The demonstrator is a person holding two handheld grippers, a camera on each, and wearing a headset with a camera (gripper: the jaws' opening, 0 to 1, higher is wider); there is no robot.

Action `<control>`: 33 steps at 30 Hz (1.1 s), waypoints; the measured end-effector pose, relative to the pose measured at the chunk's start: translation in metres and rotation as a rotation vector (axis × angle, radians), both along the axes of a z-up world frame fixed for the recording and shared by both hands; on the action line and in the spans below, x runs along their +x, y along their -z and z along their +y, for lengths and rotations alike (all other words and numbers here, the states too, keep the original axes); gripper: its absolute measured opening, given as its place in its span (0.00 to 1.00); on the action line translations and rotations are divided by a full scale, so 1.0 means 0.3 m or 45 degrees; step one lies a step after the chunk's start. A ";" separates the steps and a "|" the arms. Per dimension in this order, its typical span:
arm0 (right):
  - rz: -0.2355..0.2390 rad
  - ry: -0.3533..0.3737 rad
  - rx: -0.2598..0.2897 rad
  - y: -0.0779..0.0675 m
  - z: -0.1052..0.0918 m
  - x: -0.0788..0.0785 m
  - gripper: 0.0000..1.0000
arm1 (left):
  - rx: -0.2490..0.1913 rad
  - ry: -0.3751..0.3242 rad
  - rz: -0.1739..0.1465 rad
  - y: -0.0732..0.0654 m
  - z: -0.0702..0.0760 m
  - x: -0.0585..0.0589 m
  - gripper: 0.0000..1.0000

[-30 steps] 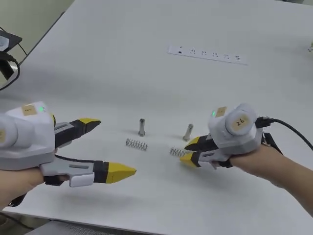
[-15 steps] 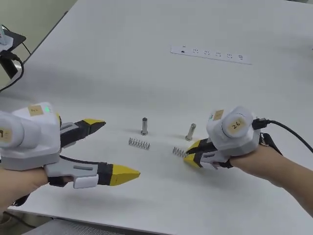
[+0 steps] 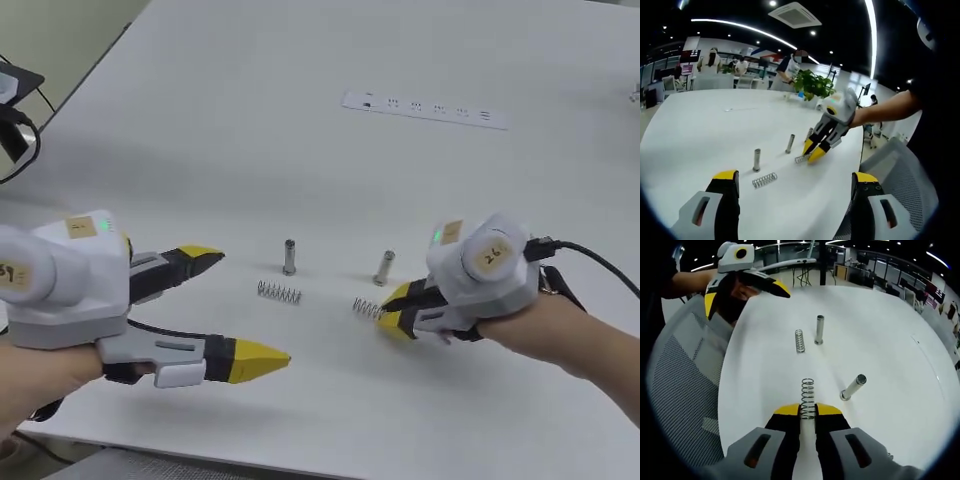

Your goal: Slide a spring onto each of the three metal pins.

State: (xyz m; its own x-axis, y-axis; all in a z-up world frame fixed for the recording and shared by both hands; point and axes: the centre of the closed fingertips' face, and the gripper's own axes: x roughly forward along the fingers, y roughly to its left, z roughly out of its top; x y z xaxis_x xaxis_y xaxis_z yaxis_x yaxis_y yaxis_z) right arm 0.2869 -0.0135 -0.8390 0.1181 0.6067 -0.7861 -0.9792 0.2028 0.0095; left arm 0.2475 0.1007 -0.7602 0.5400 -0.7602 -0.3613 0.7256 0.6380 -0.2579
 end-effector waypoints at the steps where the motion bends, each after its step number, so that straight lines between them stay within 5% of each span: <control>1: -0.001 -0.003 -0.003 -0.005 -0.004 -0.001 0.08 | 0.001 0.003 -0.001 0.000 -0.003 0.001 0.90; 11: -0.047 0.012 0.044 -0.104 -0.048 0.020 0.08 | -0.005 0.076 -0.012 -0.011 -0.064 0.004 0.89; 22: -0.078 -0.079 0.007 -0.131 -0.082 -0.026 0.08 | -0.012 0.164 -0.007 -0.010 -0.127 -0.001 0.87; 33: -0.111 -0.189 0.021 -0.175 -0.038 -0.068 0.08 | 0.004 0.289 -0.027 0.000 -0.233 0.019 0.78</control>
